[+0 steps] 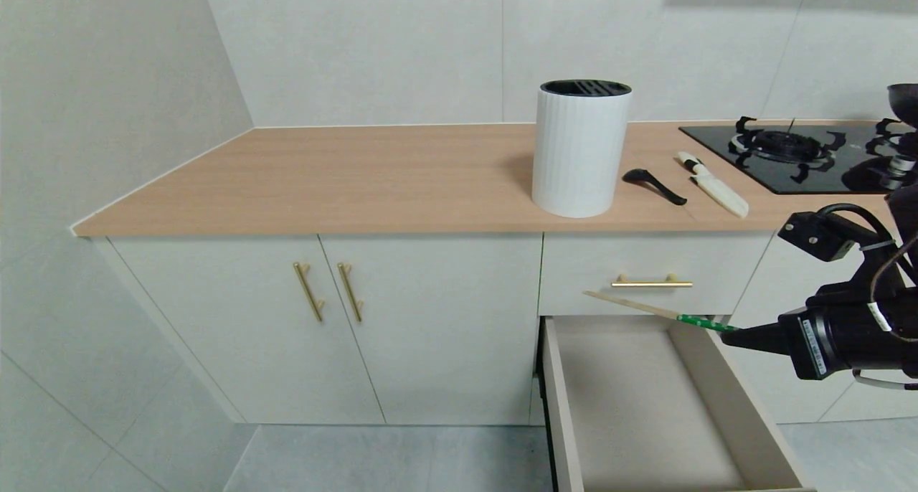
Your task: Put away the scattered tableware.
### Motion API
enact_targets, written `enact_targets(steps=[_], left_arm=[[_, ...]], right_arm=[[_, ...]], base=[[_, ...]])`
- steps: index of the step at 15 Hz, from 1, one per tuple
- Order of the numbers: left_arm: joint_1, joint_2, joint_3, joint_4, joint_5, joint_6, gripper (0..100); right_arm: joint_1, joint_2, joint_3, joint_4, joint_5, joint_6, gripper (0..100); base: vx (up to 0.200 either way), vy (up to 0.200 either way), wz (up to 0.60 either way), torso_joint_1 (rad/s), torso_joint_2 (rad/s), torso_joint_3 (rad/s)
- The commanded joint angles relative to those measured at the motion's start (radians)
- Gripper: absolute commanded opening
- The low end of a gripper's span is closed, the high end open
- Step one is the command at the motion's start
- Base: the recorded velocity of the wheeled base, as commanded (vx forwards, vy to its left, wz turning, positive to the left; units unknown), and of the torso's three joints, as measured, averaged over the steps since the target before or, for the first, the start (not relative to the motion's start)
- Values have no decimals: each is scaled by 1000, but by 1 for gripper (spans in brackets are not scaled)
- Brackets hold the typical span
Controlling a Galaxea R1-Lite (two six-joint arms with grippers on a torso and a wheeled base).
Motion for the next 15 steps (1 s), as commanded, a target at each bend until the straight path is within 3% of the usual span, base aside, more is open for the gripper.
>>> enact_targets(steps=[1,15], left_arm=[[0,0,0,0,0,-1,100],[0,0,0,0,0,-1,100]], right_arm=[[0,12,0,0,1,-1,0],[0,47,-2,0,-1,-1,0]], base=[[0,0,0,-203,476,286],[0,0,0,-145,424,279]])
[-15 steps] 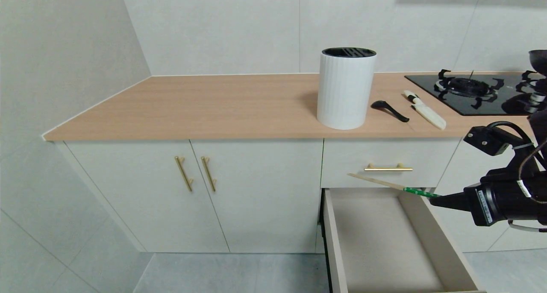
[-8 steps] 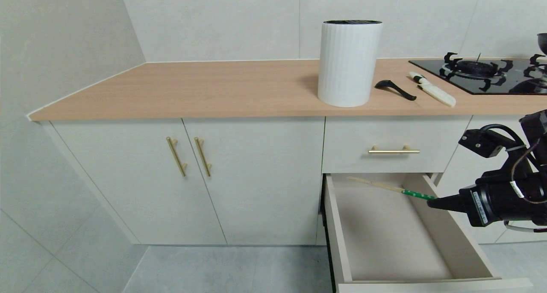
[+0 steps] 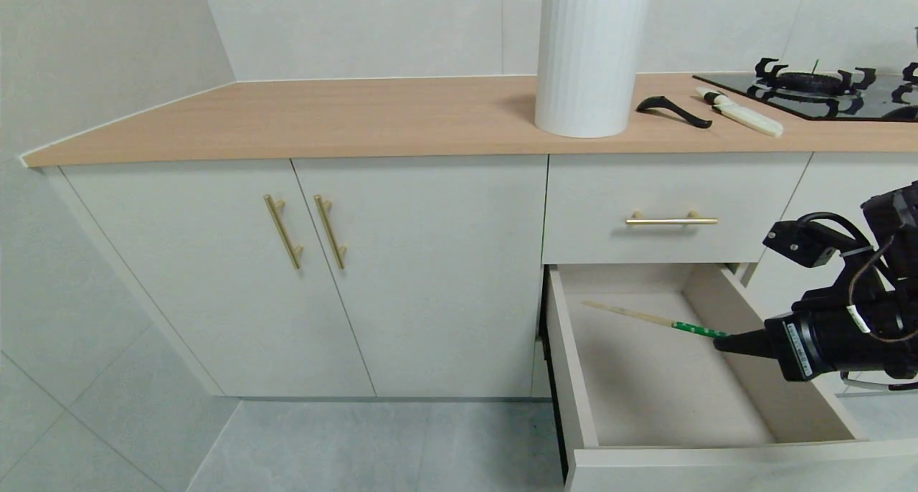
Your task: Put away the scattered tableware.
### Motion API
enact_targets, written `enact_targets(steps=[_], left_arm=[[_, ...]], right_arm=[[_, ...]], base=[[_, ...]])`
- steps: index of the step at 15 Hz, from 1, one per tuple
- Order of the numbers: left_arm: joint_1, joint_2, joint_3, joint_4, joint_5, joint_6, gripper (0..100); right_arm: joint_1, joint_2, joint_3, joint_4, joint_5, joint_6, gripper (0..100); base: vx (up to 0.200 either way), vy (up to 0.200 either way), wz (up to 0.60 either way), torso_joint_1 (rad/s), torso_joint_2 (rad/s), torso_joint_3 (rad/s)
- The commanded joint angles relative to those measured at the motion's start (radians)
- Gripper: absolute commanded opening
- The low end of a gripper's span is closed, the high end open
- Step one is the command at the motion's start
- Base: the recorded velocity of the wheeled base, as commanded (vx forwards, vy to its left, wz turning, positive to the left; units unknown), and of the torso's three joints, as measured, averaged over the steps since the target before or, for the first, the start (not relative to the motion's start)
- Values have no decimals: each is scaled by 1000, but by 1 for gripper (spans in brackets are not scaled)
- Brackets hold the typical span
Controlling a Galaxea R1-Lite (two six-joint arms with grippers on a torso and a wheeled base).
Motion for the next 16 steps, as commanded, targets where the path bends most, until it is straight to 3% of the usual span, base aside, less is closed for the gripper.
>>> enact_targets(steps=[1,10,14,16], left_arm=[[0,0,0,0,0,0,100],[0,0,0,-1,0,0,100],[0,0,0,0,0,0,100],[0,0,0,0,0,0,100]], right_arm=[[0,7,0,0,0,-1,0],[0,197,-11,-133,-69,16,0],[79,378,-18,-360,-178,174,0],[93,478,-49,-475,-211,183,0]], base=[[0,0,0,-27,85,46],[0,0,0,-1,6,5],[0,0,0,0,0,0],[0,0,0,0,0,0]])
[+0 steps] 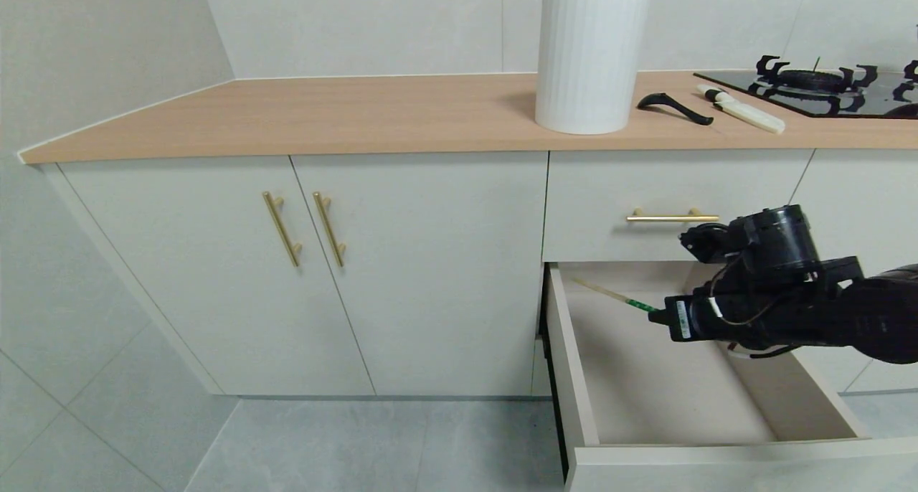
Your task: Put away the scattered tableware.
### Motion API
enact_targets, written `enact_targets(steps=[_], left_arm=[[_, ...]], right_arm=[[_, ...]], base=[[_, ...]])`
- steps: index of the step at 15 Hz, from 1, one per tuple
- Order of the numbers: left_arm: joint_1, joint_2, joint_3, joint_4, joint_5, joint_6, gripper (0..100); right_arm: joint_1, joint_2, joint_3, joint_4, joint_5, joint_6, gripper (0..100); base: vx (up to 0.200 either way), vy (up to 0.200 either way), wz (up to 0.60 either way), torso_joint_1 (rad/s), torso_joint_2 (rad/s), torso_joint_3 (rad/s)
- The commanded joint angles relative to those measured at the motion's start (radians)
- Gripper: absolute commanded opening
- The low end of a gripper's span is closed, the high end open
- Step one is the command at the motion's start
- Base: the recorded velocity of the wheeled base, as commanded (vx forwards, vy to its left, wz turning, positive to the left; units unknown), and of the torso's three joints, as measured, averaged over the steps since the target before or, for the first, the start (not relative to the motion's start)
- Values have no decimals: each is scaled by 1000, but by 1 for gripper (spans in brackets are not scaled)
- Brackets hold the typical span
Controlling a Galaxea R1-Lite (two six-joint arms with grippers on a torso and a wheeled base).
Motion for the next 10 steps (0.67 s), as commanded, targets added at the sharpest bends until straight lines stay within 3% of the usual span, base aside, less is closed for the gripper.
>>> enact_targets(steps=[1,4,10], left_arm=[[0,0,0,0,0,0,100],[0,0,0,0,0,0,100],[0,0,0,0,0,0,100]], right_arm=[[28,179,-50,-81,-53,33,0],[29,269,-124,-86,-113,131,0],[34,375,-151,-169,-150,171,0]], base=[[0,0,0,0,0,0],[0,0,0,0,0,0],[0,0,0,0,0,0]])
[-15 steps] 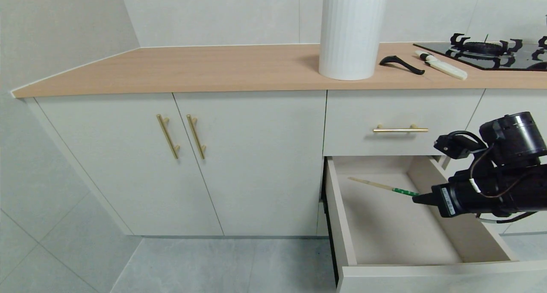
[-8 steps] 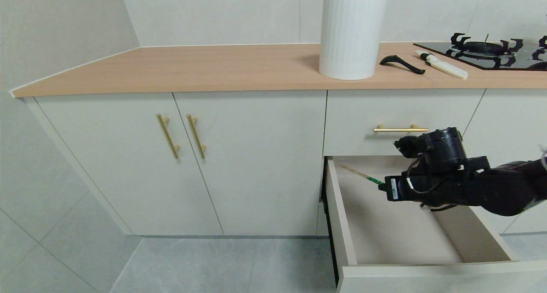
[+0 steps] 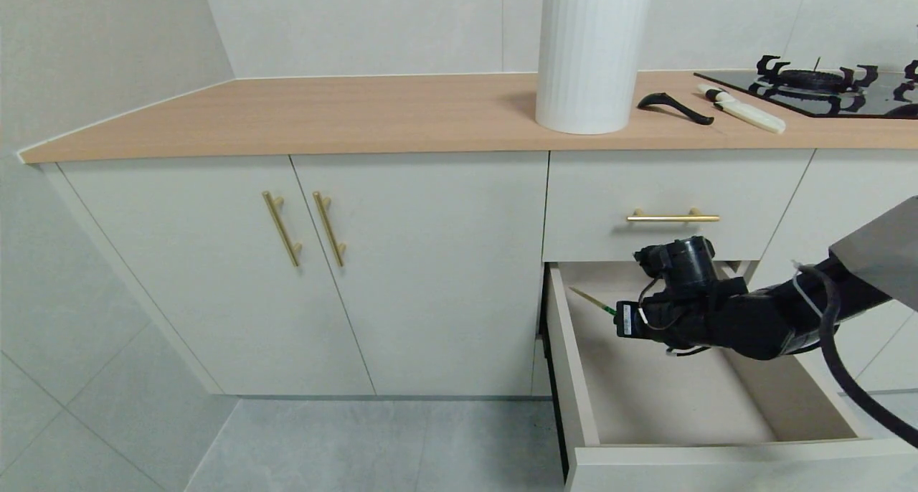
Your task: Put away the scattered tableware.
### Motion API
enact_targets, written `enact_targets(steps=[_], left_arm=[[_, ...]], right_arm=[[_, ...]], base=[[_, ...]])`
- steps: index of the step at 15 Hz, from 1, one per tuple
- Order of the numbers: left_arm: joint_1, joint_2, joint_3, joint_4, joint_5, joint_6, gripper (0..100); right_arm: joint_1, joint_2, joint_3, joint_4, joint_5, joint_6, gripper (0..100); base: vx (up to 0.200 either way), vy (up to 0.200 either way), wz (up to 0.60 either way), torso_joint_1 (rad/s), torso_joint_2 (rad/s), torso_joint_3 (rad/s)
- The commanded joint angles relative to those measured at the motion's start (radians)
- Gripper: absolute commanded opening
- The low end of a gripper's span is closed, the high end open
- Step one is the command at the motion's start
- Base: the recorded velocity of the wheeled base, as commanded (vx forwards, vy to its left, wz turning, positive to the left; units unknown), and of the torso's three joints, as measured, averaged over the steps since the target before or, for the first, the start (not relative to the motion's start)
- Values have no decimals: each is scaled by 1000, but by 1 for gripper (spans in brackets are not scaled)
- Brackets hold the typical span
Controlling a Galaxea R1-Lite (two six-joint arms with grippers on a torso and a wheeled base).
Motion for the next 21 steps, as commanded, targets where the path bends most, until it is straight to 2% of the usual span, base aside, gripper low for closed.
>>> enact_targets(steps=[1,5,16,21], left_arm=[[0,0,0,0,0,0,100],[0,0,0,0,0,0,100],[0,0,0,0,0,0,100],[0,0,0,0,0,0,100]], right_arm=[[8,77,-3,-37,-37,6,0],[14,135,-5,-69,-55,1,0],[46,347,-46,-12,-69,-43,0],[46,352,-48,-12,-91,-52,0]], base=[[0,0,0,0,0,0],[0,0,0,0,0,0],[0,0,0,0,0,0],[0,0,0,0,0,0]])
